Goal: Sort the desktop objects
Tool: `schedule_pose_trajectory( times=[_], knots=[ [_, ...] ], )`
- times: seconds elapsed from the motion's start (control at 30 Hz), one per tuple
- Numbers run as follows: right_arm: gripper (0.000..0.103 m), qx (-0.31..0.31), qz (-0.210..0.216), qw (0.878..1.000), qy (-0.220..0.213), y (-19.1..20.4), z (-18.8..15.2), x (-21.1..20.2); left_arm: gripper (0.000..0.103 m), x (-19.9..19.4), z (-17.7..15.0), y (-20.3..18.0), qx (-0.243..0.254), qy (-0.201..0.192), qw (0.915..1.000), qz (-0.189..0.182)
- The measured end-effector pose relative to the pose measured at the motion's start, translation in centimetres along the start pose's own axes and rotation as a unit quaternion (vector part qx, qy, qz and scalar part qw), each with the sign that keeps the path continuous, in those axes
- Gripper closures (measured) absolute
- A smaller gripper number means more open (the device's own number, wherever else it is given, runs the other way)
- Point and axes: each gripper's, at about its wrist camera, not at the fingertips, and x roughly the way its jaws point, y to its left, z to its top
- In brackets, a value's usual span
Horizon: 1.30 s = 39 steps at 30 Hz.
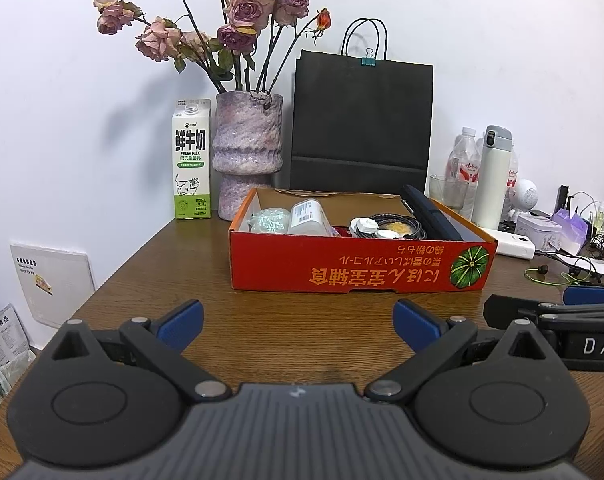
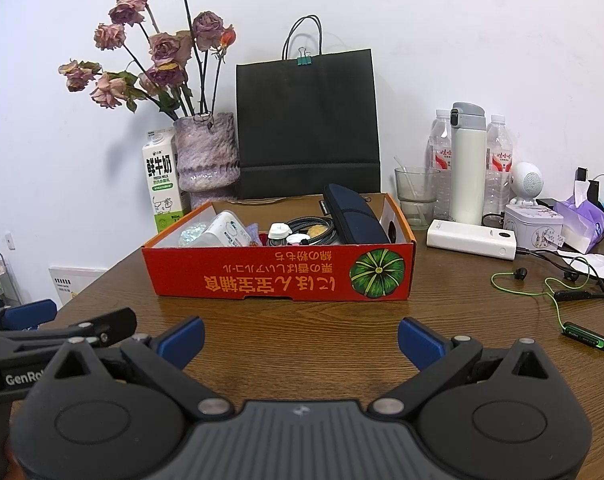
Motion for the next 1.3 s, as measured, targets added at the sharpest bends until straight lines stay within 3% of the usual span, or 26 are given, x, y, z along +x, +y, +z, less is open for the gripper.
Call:
schedule_pose_trajectory(
  times=[1.3],
  knots=[
    [0.000, -0.004, -0.005, 1.000, 0.002, -0.09, -0.16, 0.13, 0.000, -0.05, 0.01, -0.05, 0.006, 0.001, 0.9999, 0.008]
  ],
)
